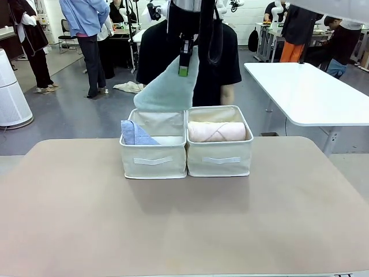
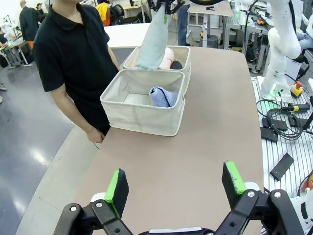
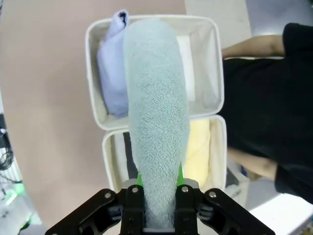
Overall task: Sort the towels based on their folding style.
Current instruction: Pick up another triangle-folded towel from the table and place it in the left Fabric basket.
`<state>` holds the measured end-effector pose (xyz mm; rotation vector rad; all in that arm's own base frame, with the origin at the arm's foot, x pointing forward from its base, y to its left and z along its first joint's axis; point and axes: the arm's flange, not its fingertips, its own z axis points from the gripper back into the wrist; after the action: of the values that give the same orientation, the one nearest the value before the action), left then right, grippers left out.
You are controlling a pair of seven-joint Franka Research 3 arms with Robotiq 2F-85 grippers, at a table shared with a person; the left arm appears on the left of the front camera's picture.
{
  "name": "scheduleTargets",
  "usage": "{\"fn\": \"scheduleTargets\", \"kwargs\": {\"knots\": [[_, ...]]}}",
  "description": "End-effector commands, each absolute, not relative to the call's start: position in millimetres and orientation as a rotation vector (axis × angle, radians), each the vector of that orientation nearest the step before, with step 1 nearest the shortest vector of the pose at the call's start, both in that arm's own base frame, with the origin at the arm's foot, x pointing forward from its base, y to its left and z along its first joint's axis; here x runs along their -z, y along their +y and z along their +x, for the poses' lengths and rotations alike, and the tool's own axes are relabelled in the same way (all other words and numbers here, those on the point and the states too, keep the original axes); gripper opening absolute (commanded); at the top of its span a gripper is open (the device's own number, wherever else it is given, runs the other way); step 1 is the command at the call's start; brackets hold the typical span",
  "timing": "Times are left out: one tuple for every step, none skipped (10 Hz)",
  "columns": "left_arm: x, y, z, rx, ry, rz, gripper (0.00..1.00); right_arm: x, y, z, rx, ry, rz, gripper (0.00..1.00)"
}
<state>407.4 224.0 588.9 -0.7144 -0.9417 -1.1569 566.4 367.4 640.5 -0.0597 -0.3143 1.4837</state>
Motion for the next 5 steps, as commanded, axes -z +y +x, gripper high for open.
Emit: {"fn": "scheduleTargets", "kwargs": {"knots": [[-590, 225, 406, 1.160, -0.945, -0.719, 1.00, -648, 380, 606, -1.418, -0.270, -0.005, 0.23], [-590, 225, 406, 1.160, -0.945, -0.719, 1.00, -640, 383, 619, -1.398, -0.243, -0.011, 0.23], [-590, 225, 406, 1.160, -0.945, -0.719, 1.00, -631, 390, 627, -1.412, -0.214, -0.008, 0.23], [-590, 225, 406, 1.160, -0.945, -0.719, 1.00, -621, 397, 634, -1.439, -0.182, 0.020, 0.23], [-590, 225, 406, 1.160, -0.945, -0.719, 1.00, -612, 403, 641, -1.455, -0.147, 0.049, 0.23]]}}
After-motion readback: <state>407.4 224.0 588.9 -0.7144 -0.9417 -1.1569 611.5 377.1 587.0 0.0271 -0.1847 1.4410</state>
